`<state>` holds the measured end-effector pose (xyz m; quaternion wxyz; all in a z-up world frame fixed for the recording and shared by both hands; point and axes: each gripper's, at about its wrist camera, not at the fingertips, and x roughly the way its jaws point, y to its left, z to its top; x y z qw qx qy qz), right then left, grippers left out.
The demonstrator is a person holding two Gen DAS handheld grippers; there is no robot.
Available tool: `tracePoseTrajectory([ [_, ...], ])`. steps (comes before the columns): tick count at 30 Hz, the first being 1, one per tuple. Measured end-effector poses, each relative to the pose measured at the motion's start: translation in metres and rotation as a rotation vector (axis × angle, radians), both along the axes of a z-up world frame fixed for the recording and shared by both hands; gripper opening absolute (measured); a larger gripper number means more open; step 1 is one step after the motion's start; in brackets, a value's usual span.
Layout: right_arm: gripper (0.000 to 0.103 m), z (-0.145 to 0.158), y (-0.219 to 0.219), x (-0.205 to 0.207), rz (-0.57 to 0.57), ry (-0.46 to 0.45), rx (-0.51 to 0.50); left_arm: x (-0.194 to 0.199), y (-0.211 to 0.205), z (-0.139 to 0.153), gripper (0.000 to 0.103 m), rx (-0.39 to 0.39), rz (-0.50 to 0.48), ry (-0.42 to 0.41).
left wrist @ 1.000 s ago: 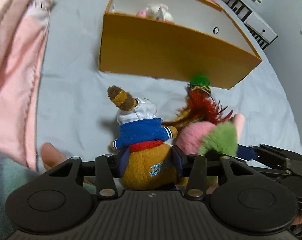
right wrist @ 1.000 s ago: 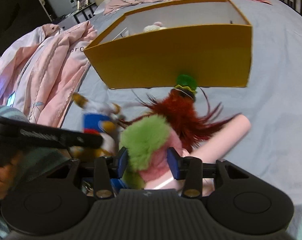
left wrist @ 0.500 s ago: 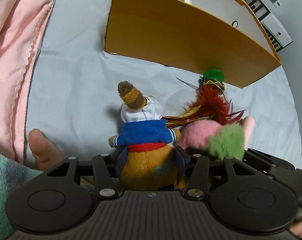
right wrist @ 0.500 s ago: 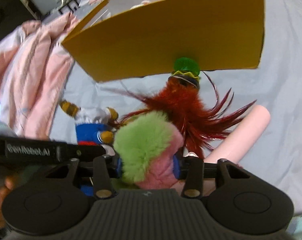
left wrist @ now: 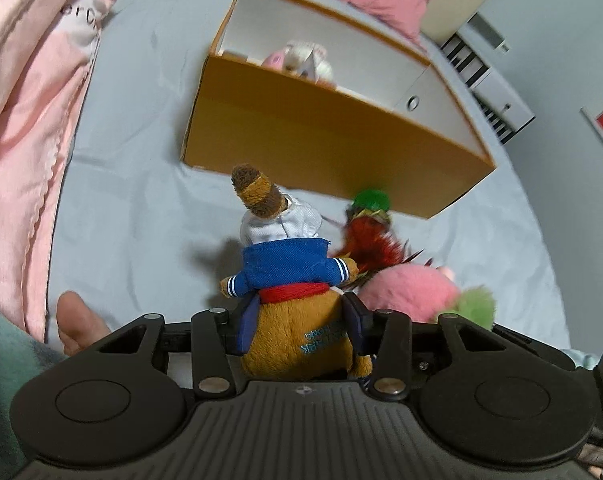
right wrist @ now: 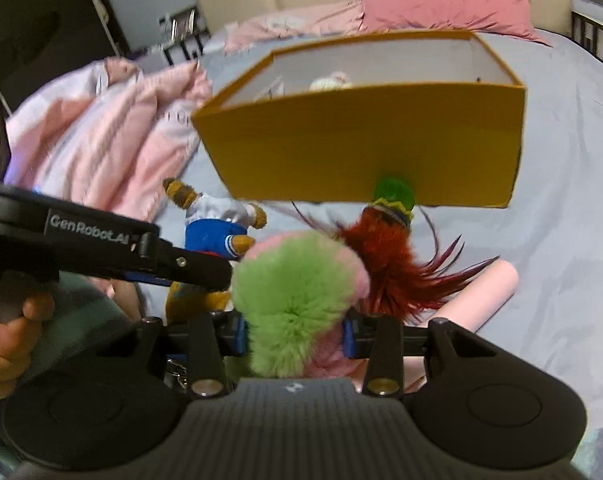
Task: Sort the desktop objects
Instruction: 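Lift the bear and fluffy toy with both grippers over the orange box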
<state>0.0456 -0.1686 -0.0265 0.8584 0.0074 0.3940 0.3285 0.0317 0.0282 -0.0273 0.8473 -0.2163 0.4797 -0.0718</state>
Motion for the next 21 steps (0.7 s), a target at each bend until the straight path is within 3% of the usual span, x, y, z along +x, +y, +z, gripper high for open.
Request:
tracePoseTrajectory([
  [4, 0.043, 0.017, -0.011, -0.002, 0.001, -0.028, 0.046, -0.001, 0.002, 0.015, 0.051, -0.020, -0.015, -0.038],
  [9, 0.043, 0.047, -0.015, 0.008, 0.007, -0.058, 0.107, 0.003, 0.011, 0.053, 0.051, -0.049, -0.047, -0.119],
  [15, 0.043, 0.090, 0.002, 0.049, 0.042, -0.067, 0.187, 0.033, 0.022, 0.093, 0.050, -0.041, -0.046, -0.192],
  [21, 0.043, 0.122, 0.035, 0.106, 0.058, -0.084, 0.221, 0.082, 0.034, 0.117, 0.050, 0.024, 0.001, -0.251],
])
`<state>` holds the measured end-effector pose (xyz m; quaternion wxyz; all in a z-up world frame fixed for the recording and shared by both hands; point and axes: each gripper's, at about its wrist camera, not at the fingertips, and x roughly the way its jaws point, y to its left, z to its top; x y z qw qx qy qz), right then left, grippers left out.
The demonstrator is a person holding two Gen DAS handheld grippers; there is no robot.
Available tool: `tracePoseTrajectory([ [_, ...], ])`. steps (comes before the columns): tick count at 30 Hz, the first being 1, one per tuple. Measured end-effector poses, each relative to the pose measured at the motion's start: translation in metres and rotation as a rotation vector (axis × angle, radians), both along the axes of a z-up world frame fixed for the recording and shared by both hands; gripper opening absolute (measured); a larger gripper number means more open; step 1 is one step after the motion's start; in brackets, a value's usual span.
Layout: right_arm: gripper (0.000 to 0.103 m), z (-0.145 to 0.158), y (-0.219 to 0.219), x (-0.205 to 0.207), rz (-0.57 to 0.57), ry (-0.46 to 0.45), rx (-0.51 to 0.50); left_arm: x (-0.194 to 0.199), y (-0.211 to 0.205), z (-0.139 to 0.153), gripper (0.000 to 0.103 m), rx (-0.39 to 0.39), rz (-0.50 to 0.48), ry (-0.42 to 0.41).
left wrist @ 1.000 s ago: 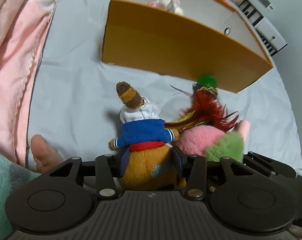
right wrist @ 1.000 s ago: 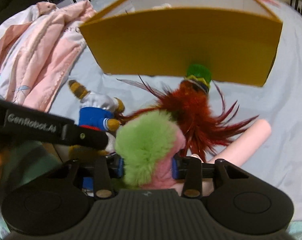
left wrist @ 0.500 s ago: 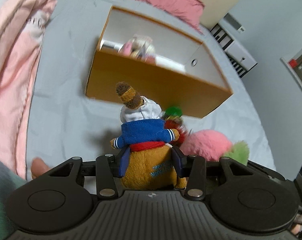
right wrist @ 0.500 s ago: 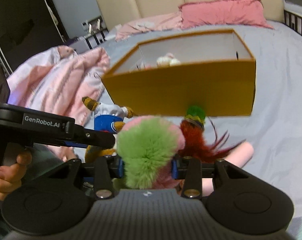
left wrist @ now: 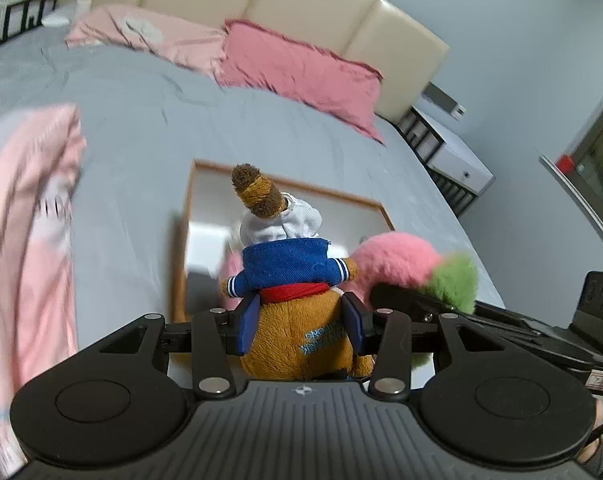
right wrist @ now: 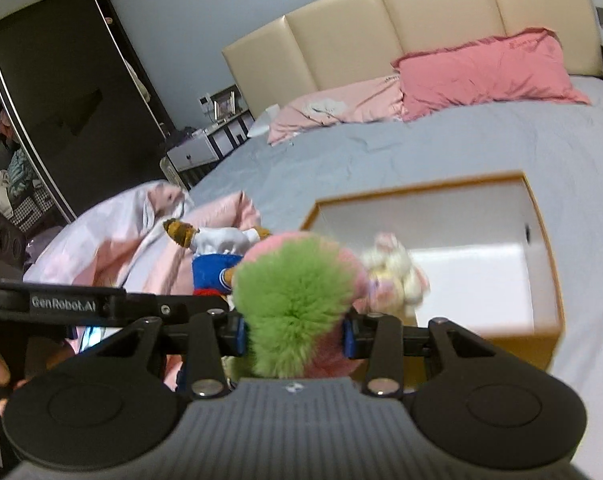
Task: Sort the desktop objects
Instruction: 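Lift the bear and fluffy toy with both grippers over the orange box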
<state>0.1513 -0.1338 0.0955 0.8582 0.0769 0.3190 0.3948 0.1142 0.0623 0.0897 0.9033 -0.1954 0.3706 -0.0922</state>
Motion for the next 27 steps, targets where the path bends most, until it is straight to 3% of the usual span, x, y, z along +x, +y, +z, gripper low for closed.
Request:
tracePoseTrajectory([
  [5, 0.043, 0.009, 0.034, 0.055, -0.034, -0.004, 0.006, 0.039, 0.025, 0.010, 0.050, 0.030, 0.152, -0.065],
  [9, 0.044, -0.010, 0.065, 0.097, -0.052, 0.058, -0.017, 0.062, 0.038, 0.000, 0.050, 0.041, 0.216, -0.058],
  [18, 0.045, -0.067, 0.113, 0.156, -0.030, 0.214, -0.049, 0.081, 0.052, -0.030, 0.050, 0.050, 0.209, 0.004],
  [27, 0.044, -0.060, 0.105, 0.163, -0.029, 0.190, -0.036, 0.090, 0.046, -0.024, 0.050, 0.041, 0.147, 0.001],
])
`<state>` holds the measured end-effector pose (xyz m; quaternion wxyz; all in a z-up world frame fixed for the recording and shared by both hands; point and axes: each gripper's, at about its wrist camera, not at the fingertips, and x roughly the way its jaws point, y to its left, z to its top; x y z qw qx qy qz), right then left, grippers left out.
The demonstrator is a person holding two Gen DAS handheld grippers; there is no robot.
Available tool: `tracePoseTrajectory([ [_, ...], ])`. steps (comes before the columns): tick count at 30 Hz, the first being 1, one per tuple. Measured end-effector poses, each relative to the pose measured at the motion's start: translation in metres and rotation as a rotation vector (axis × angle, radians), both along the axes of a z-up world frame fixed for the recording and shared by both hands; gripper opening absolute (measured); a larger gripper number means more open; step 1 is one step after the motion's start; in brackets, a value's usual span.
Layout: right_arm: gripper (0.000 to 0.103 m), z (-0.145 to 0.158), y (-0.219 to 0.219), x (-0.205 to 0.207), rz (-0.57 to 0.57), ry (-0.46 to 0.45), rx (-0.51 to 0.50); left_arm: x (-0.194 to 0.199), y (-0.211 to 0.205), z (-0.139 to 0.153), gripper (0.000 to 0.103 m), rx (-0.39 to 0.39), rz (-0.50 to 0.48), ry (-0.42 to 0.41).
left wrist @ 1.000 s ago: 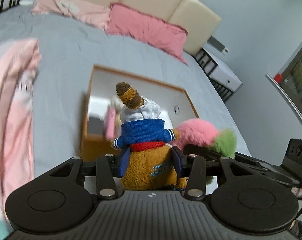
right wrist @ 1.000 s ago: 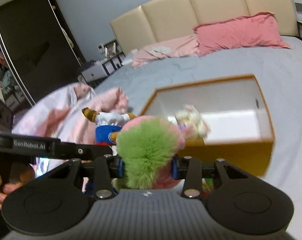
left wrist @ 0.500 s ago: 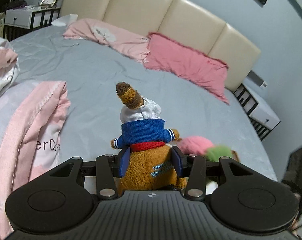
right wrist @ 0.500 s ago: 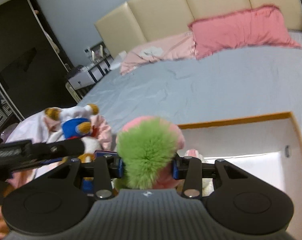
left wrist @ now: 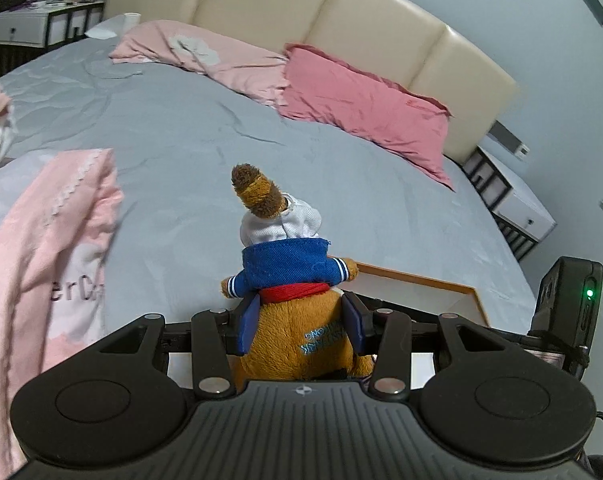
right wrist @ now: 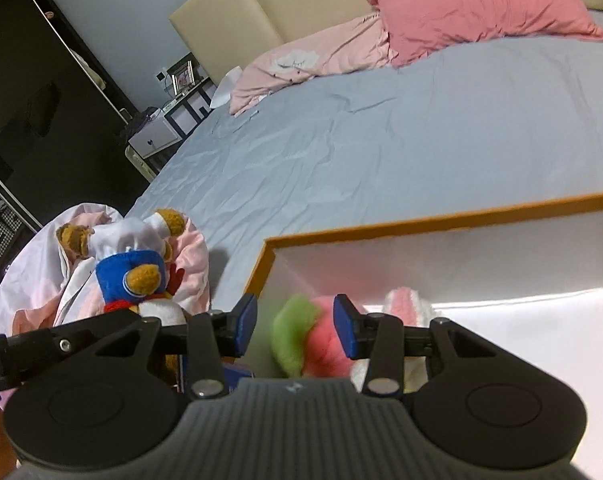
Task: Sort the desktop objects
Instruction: 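Lift the bear and fluffy toy with both grippers over the orange box, then lower the pink-green fluffy toy into the box and open the right gripper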
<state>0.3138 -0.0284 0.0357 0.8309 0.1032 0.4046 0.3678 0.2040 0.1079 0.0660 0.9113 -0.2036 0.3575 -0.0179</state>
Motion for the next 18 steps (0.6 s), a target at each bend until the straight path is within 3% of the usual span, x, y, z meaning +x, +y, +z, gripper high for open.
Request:
tracePoseTrajectory([
  [5, 0.044, 0.014, -0.038, -0.006, -0.055, -0.044, -0.023, 0.018, -0.028, 0.004, 0.050, -0.019, -0.108, 0.016],
  [10, 0.039, 0.026, -0.074, 0.000, -0.120, -0.084, -0.126, 0.047, -0.070, -0.003, 0.050, -0.054, -0.231, 0.058],
  [14, 0.036, 0.025, -0.095, 0.003, -0.142, -0.086, -0.173, 0.070, -0.101, -0.019, 0.050, -0.022, -0.304, 0.099],
  [18, 0.028, 0.015, -0.098, 0.006, -0.142, -0.101, -0.269, 0.087, -0.113, -0.045, 0.051, -0.051, -0.355, 0.163],
])
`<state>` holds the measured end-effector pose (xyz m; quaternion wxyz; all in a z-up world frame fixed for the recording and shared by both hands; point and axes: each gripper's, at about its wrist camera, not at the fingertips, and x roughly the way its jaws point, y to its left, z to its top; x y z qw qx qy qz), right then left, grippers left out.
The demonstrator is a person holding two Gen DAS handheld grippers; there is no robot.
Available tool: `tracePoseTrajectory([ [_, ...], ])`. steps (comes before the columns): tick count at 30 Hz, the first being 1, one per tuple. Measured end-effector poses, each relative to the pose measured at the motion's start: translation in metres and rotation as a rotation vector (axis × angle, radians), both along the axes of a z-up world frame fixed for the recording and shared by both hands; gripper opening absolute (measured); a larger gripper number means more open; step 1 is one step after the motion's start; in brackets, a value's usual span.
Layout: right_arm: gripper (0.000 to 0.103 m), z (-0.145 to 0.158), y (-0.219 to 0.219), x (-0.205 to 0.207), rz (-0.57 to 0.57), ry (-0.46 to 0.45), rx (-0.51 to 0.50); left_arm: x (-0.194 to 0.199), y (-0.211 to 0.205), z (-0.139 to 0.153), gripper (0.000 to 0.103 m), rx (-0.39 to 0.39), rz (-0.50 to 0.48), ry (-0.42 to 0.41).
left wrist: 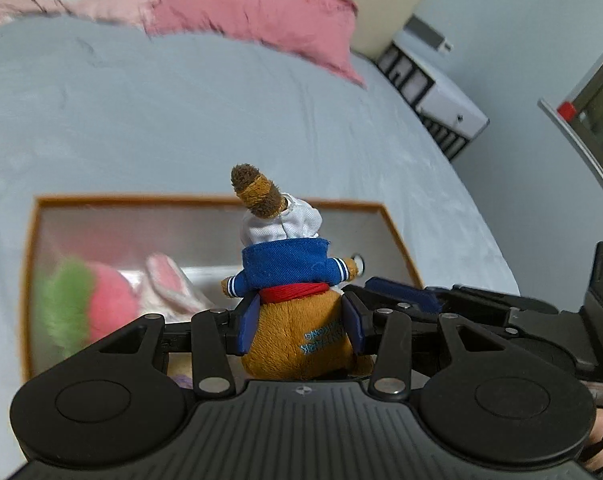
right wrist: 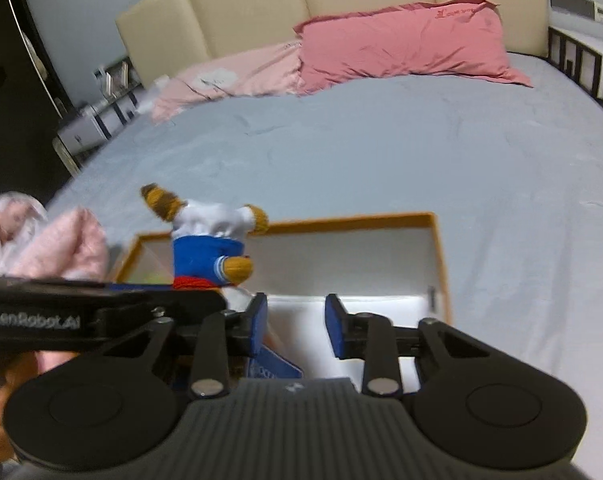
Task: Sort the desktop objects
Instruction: 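Lower the pink-green fluffy toy into the box and open the right gripper, then lower the stuffed bear into the box and open the left gripper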
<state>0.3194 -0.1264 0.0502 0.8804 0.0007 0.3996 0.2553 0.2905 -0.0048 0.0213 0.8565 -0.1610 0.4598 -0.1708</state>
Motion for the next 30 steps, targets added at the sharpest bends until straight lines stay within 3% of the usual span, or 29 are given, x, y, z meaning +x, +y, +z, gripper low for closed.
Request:
tracePoseTrajectory([
  [7, 0.029, -0.021, -0.004, 0.002, 0.031, 0.018, -0.103, 0.014, -0.004, -0.032, 0.053, 0.030, -0.020, 0.079],
  [11, 0.029, -0.026, 0.005, 0.002, 0.069, -0.010, -0.155, 0.017, -0.006, -0.041, 0.054, 0.051, -0.029, 0.083],
  [15, 0.029, -0.033, 0.013, 0.003, 0.117, 0.019, -0.179, 0.019, 0.000, -0.047, 0.053, 0.039, -0.026, 0.101],
  [20, 0.033, -0.039, 0.023, 0.002, 0.163, 0.038, -0.220, 0.015, 0.016, -0.041, 0.054, -0.013, -0.004, 0.088],
  [25, 0.046, -0.045, 0.032, 0.007, 0.161, 0.073, -0.272, 0.003, 0.024, -0.025, 0.054, -0.007, 0.018, 0.043],
  [30, 0.051, -0.040, 0.044, 0.003, 0.156, 0.044, -0.361, -0.017, 0.034, -0.010, 0.054, 0.018, 0.044, -0.019],
])
